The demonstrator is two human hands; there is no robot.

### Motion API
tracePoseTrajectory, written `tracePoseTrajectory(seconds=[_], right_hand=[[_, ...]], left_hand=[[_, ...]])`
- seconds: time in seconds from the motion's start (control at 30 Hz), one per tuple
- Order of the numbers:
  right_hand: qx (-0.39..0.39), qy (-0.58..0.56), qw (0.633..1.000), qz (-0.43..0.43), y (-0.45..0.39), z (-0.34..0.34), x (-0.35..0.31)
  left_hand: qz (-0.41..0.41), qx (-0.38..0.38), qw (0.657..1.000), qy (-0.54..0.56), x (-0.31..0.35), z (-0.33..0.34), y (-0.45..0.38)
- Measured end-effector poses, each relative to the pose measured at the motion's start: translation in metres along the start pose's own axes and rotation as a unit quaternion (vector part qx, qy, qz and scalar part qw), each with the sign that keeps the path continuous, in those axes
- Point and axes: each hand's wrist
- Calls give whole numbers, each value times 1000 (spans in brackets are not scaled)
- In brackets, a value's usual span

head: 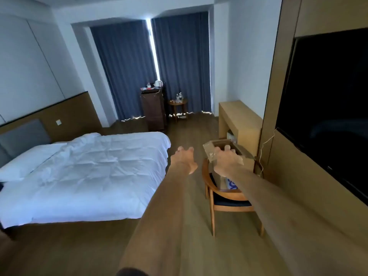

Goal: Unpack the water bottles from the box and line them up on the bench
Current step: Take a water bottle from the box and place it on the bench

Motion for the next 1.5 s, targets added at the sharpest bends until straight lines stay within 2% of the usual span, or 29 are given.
tracePoseTrajectory(seconds=[0.17,0.47,0.97,1.13,1.23,1.5], right_hand=[[-44,9,998,48,-73,8,27],[-42,15,999,24,-227,27,34],[-100,9,995,23,-461,67,-41],[-96,55,994,-2,-524,73,-77],[-91,79,992,-27,-552,78,-89],[-95,85,992,-14,-630,76,-97]], left_hand=[[-7,-19,1000,-22,5,3,-66],[-30,-33,999,-24,2,4,-201],[-34,-83,996,-10,-105,20,-435],[-30,-76,997,-10,-138,14,-503],[-28,-76,997,-14,-147,16,-534],[11,-66,998,-22,-152,11,-615]])
Point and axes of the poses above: each hand's wrist, its own y-axis away from the middle knuckle, its own z-axis out of the palm, x = y × z, and after that the axes turned 6 degrees about -x, right-handed
